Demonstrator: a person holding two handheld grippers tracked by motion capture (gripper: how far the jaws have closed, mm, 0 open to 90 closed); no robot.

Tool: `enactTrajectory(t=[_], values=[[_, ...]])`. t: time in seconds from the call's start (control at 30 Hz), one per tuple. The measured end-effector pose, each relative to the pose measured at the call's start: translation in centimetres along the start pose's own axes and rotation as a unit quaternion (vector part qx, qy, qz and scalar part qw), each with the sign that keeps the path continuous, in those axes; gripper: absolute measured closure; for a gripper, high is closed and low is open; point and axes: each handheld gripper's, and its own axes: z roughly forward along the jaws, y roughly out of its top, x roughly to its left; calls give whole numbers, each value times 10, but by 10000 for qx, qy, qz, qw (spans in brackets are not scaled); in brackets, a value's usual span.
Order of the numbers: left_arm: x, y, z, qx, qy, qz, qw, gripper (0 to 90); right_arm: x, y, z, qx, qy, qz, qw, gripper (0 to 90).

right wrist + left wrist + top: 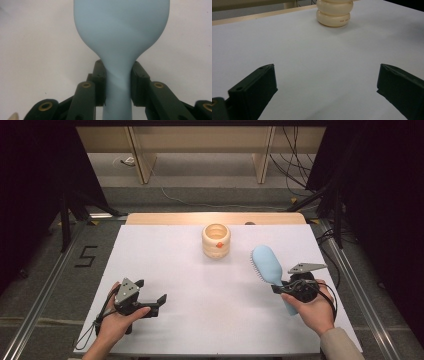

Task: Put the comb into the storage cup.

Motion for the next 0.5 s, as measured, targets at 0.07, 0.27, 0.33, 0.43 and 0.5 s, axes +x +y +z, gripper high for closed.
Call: enactTrajectory(t=[0.07, 0.27, 0.33, 0.43, 0.5], values=[[0, 0, 0, 5, -14, -19, 10000, 21, 2, 1, 3, -46, 29, -25, 10000, 704], [0, 0, 0, 1, -29, -45, 10000, 23, 8, 2, 8, -125, 80, 5, 9999, 704], [0, 0, 0, 1, -32, -42, 10000, 23, 10, 3, 8, -157, 113, 7, 9998, 704], [0, 0, 0, 8, -36, -36, 10000, 23, 13, 4, 11, -161, 171, -20, 9997, 704], [0, 0, 0, 4, -30, -35, 10000, 23, 15, 4, 13, -148, 191, -41, 9997, 704]])
